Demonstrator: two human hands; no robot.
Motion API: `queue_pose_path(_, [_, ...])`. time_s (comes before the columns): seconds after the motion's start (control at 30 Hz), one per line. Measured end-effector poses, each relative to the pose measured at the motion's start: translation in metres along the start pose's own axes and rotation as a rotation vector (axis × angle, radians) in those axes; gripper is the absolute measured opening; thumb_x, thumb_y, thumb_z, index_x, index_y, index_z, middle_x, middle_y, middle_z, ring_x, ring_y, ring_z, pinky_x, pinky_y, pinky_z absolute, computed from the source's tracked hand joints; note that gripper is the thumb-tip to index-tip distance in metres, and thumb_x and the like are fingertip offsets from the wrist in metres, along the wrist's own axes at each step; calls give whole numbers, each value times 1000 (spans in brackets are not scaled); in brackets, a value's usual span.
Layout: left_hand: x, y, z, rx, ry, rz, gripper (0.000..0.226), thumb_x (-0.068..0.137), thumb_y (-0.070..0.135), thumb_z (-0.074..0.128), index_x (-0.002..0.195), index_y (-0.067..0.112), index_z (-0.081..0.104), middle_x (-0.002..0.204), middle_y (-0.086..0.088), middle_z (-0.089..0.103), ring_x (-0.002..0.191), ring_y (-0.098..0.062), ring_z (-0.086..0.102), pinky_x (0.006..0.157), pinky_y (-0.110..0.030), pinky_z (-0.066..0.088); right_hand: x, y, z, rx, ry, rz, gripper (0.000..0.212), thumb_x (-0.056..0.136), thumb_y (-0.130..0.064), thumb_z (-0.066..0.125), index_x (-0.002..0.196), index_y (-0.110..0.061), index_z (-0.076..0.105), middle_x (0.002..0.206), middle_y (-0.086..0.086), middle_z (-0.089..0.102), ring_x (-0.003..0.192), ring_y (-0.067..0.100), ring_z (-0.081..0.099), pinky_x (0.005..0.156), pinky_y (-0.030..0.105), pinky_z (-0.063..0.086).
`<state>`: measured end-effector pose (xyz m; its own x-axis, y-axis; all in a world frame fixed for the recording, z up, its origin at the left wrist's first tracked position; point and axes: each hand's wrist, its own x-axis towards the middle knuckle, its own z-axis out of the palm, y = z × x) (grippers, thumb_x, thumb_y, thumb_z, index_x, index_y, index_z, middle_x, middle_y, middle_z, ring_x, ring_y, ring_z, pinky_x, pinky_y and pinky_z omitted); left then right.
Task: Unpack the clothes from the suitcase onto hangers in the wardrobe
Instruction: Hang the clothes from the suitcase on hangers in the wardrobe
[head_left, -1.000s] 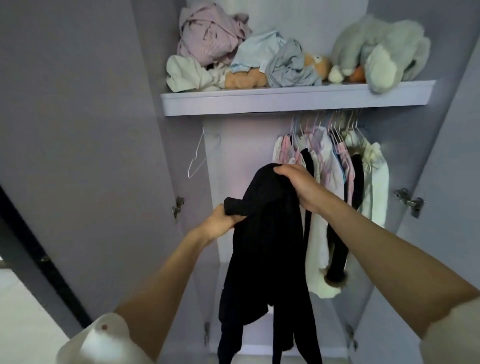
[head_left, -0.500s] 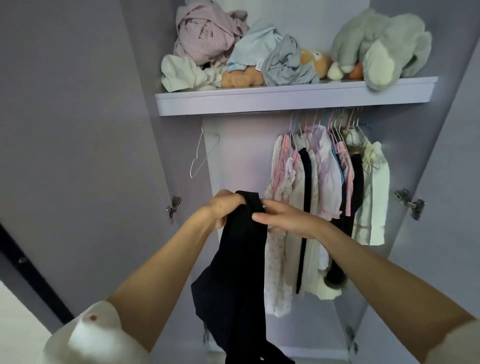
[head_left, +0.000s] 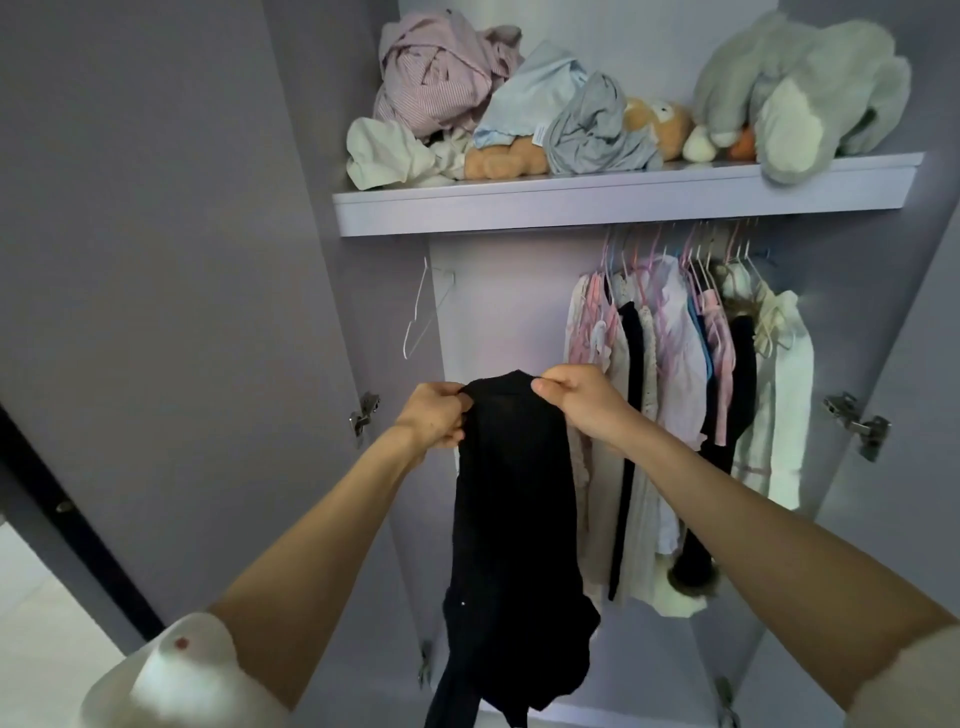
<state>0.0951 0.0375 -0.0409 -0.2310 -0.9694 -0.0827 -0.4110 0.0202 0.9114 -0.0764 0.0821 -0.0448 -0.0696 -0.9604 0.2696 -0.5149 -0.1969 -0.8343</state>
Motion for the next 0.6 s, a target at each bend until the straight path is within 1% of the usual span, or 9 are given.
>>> queue_pose_path(0.07, [-2,2,2,-188,-90,-55,25,97,4,32,99,11,56,73,-7,59,67,-19,60,63,-25,54,-4,1,5,68,-73,37,19,93,-7,51,75,-9,58,65,0,52,57,2,49,50,6,38])
queue_pose_path(0.13, [-2,2,4,-437,-171,-78,27,98,4,28,94,10,54,81,-8,64,75,-24,64,67,-35,54,-10,4,11,207,-171,89,11,92,-6,53,89,-3,63,73,4,60,63,3,58,53,8,46])
queue_pose_path(0.23, [3,4,0,-644,-183,-84,30,98,8,26,86,6,54,64,-4,55,62,-21,60,67,-35,53,-16,11,14,338,-262,149,14,92,-5,52,93,-6,66,81,8,67,72,14,65,61,17,54])
queue_pose_path(0.3, [3,6,-3,-637,-178,-80,31,97,9,28,80,8,54,65,-4,51,59,-18,57,64,-29,48,-17,19,14,303,-173,154,21,93,-1,45,90,-10,64,83,7,66,71,15,63,61,18,53])
queue_pose_path(0.37, [2,11,-5,-621,-182,-52,28,95,10,33,75,13,53,69,-4,52,59,-17,55,60,-27,43,-14,29,12,174,-55,107,25,93,3,40,99,-13,59,101,6,63,80,12,58,67,19,51])
queue_pose_path(0.4, [1,14,-5,-614,-189,-40,26,94,11,37,75,15,54,70,-4,53,59,-17,55,59,-26,43,-11,33,11,89,-59,72,31,92,3,40,109,-17,56,114,2,59,89,10,55,74,20,48])
queue_pose_path(0.5, [-2,24,-7,-552,-200,-16,22,92,16,44,75,17,58,64,0,52,59,-15,50,60,-26,40,-11,38,17,-71,-345,22,52,90,4,44,135,-21,41,130,-12,42,117,4,39,85,12,41])
queue_pose_path(0.53, [-3,29,-8,-528,-203,-3,21,91,18,45,75,18,59,60,2,51,57,-14,49,59,-25,40,-11,38,23,-93,-464,46,52,89,3,47,137,-17,40,131,-10,43,121,4,38,86,10,42])
queue_pose_path(0.6, [-2,36,-12,-523,-202,33,23,91,18,45,75,19,61,59,2,53,57,-14,51,60,-24,42,-16,41,40,-205,-672,102,44,88,-6,55,131,-8,45,129,3,50,121,15,47,93,19,44])
